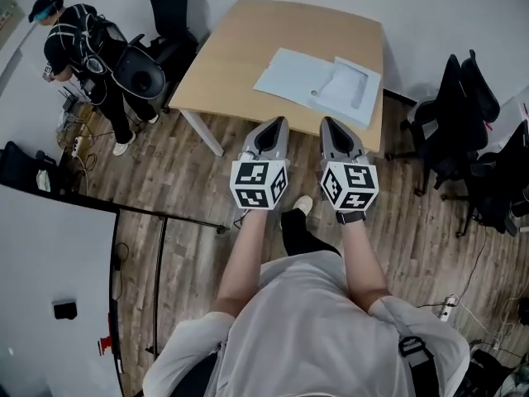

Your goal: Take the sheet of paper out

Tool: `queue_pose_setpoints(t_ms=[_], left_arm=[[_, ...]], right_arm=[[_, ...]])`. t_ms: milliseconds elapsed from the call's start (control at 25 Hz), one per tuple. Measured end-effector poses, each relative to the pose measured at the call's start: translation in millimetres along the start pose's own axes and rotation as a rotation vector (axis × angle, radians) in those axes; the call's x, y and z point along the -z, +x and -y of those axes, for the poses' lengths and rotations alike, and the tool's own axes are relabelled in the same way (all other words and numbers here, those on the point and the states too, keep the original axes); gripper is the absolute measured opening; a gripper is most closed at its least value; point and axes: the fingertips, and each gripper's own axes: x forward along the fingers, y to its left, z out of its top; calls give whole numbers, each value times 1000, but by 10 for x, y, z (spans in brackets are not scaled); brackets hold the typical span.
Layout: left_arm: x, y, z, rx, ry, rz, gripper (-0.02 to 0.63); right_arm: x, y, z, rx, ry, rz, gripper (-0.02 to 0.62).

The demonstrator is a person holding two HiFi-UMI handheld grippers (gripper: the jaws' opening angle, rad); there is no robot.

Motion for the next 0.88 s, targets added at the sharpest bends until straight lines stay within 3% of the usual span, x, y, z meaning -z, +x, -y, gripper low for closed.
queue_pose_setpoints(t_ms=[320, 520, 680, 880], left_arm=[[-152, 1467, -70, 156, 56, -39, 9], [-136, 2272, 133, 270, 80, -74, 9], [-118, 2643, 200, 342, 73, -78, 9], [-20, 2916, 239, 378, 65, -76, 9]], right_arm=[[-138, 858, 989, 136, 68, 41, 12], [-241, 1171, 1727, 243, 100, 70, 12], [-277, 1312, 2068, 298, 99, 82, 12], [-130, 1378, 2279, 332, 97, 53, 12]])
